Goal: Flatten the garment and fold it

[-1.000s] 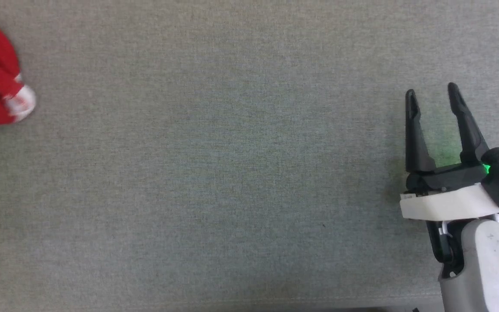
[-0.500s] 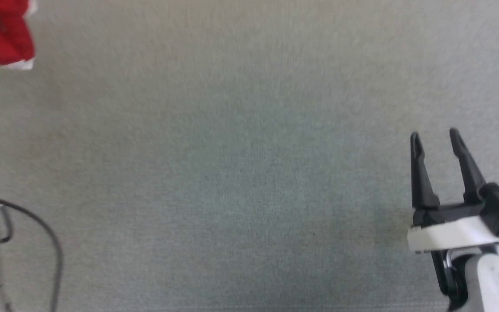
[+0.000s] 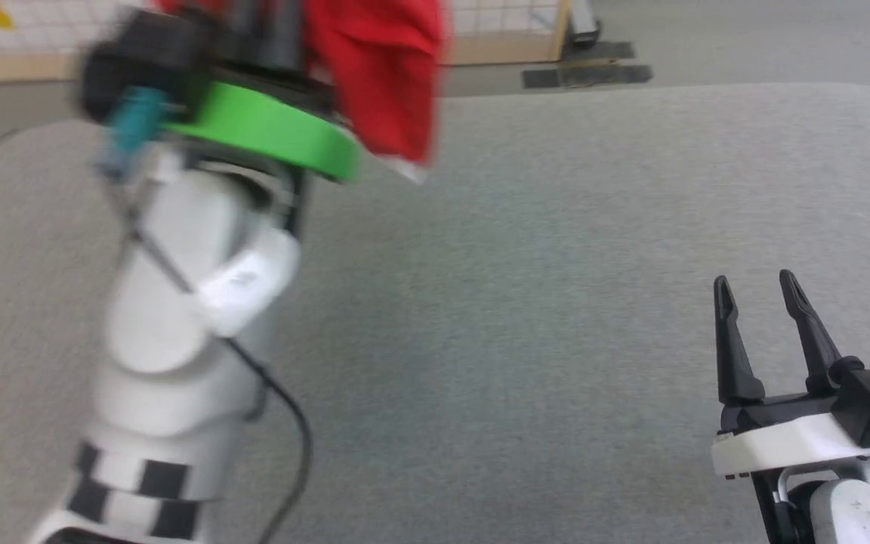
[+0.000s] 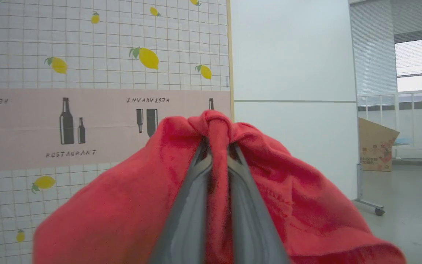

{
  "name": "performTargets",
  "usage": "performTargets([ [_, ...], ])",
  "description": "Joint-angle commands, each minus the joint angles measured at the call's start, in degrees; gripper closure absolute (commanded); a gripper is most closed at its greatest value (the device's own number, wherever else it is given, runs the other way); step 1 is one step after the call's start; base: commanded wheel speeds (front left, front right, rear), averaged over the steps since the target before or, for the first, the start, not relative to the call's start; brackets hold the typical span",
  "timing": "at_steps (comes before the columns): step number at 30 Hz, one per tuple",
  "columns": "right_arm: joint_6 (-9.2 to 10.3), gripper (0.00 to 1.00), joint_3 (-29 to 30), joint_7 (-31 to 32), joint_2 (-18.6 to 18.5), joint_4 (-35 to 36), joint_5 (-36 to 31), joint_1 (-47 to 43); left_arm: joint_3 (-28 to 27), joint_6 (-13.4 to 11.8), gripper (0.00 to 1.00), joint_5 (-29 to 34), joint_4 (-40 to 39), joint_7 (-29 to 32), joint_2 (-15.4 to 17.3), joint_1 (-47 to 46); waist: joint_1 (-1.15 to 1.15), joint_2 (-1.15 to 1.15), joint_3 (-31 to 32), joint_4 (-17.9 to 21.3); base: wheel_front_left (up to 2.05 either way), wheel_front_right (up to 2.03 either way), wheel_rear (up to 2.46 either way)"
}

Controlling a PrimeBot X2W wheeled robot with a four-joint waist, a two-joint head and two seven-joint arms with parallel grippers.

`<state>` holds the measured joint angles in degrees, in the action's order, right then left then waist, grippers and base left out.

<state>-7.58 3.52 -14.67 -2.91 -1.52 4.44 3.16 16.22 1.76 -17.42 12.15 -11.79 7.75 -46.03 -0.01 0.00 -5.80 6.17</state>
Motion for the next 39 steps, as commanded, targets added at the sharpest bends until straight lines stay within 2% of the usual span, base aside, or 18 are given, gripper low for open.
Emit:
performTargets([
  [1,0.09,0.0,-0.07,-0.33,0.03,-0.04,0.18,-0.83,0.96,0.59,1.0,-0.55,1.2,0.16,-1.05,-0.17,0.01,0.0,1.41,3.65,0.0,0.0,0.0],
  [5,0.09,0.0,-0.45,-0.33,0.03,-0.04,0.37,-0.84,4.0,1.17,1.0,-2.84,5.63,0.35,-3.45,1.33,0.01,0.0,0.88,6.98,0.0,0.0,0.0],
  [10,0.09,0.0,-0.38,-0.33,0.03,0.03,0.61,-0.96,8.95,2.21,1.0,-6.93,12.28,3.23,-4.61,4.17,0.01,0.0,-0.39,10.57,0.0,0.0,0.0],
  [14,0.09,0.0,-1.02,-0.33,0.03,0.04,1.22,-0.59,12.92,2.43,1.0,-9.49,18.97,9.35,-4.8,6.18,0.01,0.0,-1.62,13.11,0.0,0.0,0.0],
  [19,0.09,0.0,-1.98,-0.33,0.03,0.08,1.8,0.0,17.9,2.7,1.0,-10.97,27.28,20.54,-4.84,7.92,0.01,0.0,-2.88,15.48,0.0,0.0,0.0],
  [27,0.09,0.0,-2.17,-0.33,0.03,-0.21,1.75,-0.49,22.61,3.33,1.0,-12.79,36.22,36.13,-4.86,10.24,0.01,0.0,-2.7,16.69,0.0,0.0,0.0],
  [29,0.09,0.0,-2.27,-0.33,0.03,-0.19,1.68,-0.45,22.56,3.16,1.0,-13.32,36.59,37.23,-4.86,10.23,0.01,0.0,-2.63,16.66,0.0,0.0,0.0],
  [30,0.09,0.0,-2.14,-0.33,0.03,-0.03,1.62,-0.56,21.11,2.04,0.0,-13.35,34.55,31.87,-4.69,9.4,0.01,0.0,-2.44,15.88,0.0,0.0,0.0],
  [33,0.09,0.0,-2.12,-0.33,0.03,-0.03,1.34,-0.82,18.87,2.19,0.0,-13.83,31.25,23.1,-4.36,8.93,0.01,0.0,-1.89,14.72,0.0,0.0,0.0],
  [39,0.09,0.0,-1.34,-0.33,0.03,0.29,0.67,-1.38,12.95,0.99,0.0,-13.97,23.97,1.85,-2.75,9.73,0.01,0.0,-0.41,10.73,0.0,0.0,0.0],
])
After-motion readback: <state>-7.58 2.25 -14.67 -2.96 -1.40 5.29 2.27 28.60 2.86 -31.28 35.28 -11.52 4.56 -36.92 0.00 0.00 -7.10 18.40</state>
